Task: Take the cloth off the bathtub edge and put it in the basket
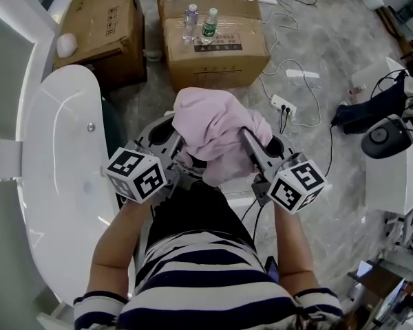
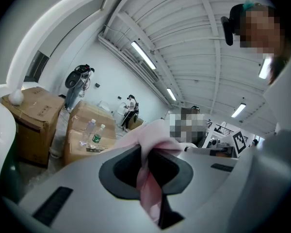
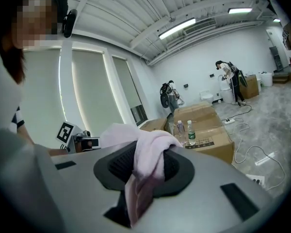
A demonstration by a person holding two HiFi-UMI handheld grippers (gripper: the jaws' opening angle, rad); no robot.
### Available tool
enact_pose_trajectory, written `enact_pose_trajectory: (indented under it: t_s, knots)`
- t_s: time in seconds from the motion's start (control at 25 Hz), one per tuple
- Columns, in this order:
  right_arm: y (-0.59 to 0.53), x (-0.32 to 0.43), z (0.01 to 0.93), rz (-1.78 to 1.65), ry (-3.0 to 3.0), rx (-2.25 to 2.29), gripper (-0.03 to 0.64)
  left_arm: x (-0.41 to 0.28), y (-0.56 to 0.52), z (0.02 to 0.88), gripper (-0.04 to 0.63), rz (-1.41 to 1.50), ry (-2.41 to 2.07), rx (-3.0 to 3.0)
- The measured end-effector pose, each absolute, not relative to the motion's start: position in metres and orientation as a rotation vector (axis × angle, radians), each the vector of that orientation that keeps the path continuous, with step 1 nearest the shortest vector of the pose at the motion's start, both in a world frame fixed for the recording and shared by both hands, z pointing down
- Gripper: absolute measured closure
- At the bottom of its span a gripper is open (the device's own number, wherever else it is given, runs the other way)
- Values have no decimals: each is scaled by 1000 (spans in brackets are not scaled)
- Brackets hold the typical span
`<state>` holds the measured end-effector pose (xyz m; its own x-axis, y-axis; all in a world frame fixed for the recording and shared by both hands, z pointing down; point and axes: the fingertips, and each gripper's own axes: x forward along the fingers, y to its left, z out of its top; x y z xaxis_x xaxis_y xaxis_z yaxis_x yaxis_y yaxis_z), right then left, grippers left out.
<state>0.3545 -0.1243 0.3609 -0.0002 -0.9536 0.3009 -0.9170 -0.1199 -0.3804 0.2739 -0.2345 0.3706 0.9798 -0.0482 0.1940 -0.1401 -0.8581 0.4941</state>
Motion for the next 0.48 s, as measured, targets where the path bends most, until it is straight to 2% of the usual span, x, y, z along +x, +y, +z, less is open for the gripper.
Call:
enact_pose_trajectory:
  t_s: [0.48]
  knots:
    - [-132, 378, 479, -1004, 2051, -2132, 517, 281, -229, 485, 546, 501, -308, 2510]
